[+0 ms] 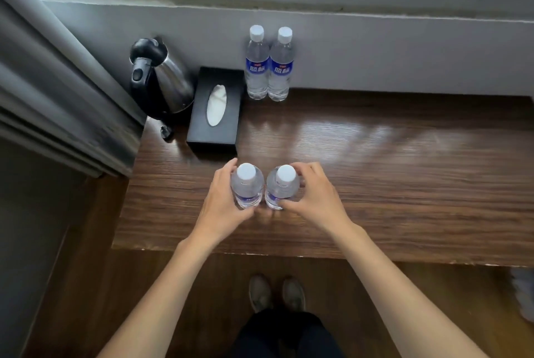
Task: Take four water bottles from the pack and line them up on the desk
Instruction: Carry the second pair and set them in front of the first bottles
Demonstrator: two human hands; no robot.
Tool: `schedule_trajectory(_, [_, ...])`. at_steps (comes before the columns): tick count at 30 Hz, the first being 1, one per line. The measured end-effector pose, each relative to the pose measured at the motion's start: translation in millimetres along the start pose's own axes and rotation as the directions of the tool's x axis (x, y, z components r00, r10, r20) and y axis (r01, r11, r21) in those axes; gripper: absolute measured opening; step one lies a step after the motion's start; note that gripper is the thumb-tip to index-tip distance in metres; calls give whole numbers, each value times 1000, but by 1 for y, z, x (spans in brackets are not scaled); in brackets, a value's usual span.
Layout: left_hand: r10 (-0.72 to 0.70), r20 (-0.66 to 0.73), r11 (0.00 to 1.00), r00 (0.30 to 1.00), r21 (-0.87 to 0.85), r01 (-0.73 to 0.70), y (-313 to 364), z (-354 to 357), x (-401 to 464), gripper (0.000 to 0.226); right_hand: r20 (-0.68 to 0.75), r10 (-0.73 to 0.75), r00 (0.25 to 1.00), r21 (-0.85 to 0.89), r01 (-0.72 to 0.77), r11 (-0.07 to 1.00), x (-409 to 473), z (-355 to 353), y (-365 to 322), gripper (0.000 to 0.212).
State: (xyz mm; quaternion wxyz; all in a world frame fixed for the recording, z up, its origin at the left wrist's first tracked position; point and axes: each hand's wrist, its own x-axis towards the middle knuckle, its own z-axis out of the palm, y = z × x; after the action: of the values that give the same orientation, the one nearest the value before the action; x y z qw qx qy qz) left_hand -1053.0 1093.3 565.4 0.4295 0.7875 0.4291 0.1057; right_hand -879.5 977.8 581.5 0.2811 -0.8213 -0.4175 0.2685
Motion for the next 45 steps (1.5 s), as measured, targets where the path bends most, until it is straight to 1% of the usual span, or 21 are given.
schedule_trajectory(2, [-38, 32, 996, 999, -85, 40, -11, 7, 2, 98, 22, -12, 1000, 45, 11, 999, -1, 10, 11, 71])
schedule_trajectory(4, [-60, 35, 987, 998, -146, 64, -17, 14, 3, 89, 37, -14, 999, 135, 9, 991, 0, 20, 21, 73])
schedule_trajectory(7, [-80, -17, 979, 997, -190, 76, -25, 24, 6, 76, 8, -2, 1000, 226, 0, 974, 5, 33, 33, 70])
schedule_trajectory(10, [-100, -68, 967, 993, -242, 81, -33, 38, 7, 72, -29, 8, 1000, 286, 0, 958, 10, 48, 44, 71])
schedule_trajectory(15, [-86, -198, 970, 977, -240, 37, -43, 55, 7, 64, -99, -48, 994, 302, 77, 950, 13, 71, 58, 56])
schedule_trajectory(19, [-34, -274, 975, 961, -219, -28, -54, 65, 6, 57, -186, -75, 980, 310, 131, 942, 15, 88, 72, 50])
schedule_trajectory(22, [5, -326, 975, 945, -208, -77, -60, 71, 5, 57, -235, -79, 969, 308, 152, 939, 15, 98, 74, 57])
schedule_trajectory(26, [31, -373, 972, 927, -206, -115, -61, 80, 5, 52, -325, -67, 943, 303, 171, 937, 13, 107, 68, 69])
schedule_trajectory(29, [100, -432, 977, 896, -126, -170, -61, 85, 8, 52, -380, -50, 923, 309, 178, 934, 15, 113, 66, 68])
schedule_trajectory(31, [124, -459, 976, 880, -106, -192, -64, 87, 9, 52, -398, -48, 916, 311, 184, 933, 16, 115, 67, 66])
schedule_trajectory(35, [131, -446, 966, 885, -144, -216, -71, 89, 10, 56, -405, -71, 912, 321, 214, 923, 16, 115, 71, 65])
schedule_trajectory(42, [134, -403, 952, 905, -201, -230, -77, 85, 13, 62, -338, -61, 939, 427, 211, 879, 12, 109, 72, 75])
schedule_trajectory(45, [140, -380, 944, 914, -227, -239, -80, 83, 15, 63, -304, -60, 951, 440, 196, 876, 14, 106, 74, 77])
